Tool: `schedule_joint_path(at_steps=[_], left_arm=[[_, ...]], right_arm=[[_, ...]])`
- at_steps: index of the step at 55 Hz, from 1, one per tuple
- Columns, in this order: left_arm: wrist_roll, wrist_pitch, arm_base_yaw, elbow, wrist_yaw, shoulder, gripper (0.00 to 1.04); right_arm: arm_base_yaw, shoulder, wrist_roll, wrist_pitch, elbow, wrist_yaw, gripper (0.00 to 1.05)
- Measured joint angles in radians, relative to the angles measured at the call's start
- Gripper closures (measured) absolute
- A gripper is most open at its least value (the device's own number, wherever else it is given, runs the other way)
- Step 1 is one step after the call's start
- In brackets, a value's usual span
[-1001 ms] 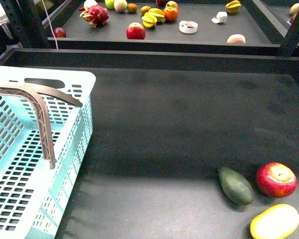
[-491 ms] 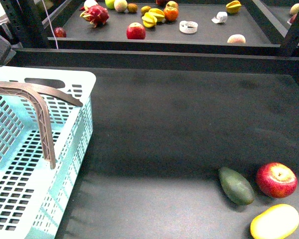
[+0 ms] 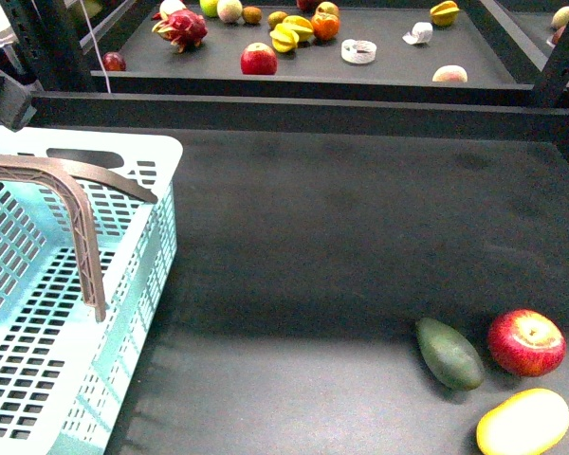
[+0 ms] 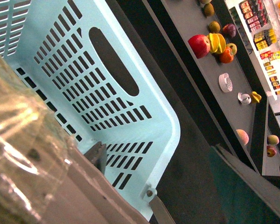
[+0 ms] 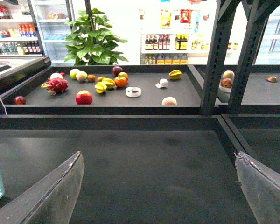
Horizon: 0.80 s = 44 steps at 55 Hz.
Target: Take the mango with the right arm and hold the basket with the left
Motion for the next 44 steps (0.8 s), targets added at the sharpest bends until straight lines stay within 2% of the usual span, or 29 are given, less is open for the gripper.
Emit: schedule_joint_path(at_steps=[11,20,23,44], left_arm=[[-0.038,-0.016,-0.009,-0.011,-0.005,0.000,0.71],[-0.078,-0.029,-0.023,-0.020,0.029,-0.023,0.92],[-0.039,-0.038,-0.027,-0.029,0.029,-0.033,0.95],[0.070,-0.052,-0.061,-0.106,0.093,-0.247,0.95]], right_arm=[[0.000,0.000,0.000,0.000,0.000,0.000,0.08],[0.000,0.000,0.000,0.000,0.000,0.000,0.08],[0.000,0.000,0.000,0.000,0.000,0.000,0.08],[0.000,0.000,0.000,0.000,0.000,0.000,0.08]])
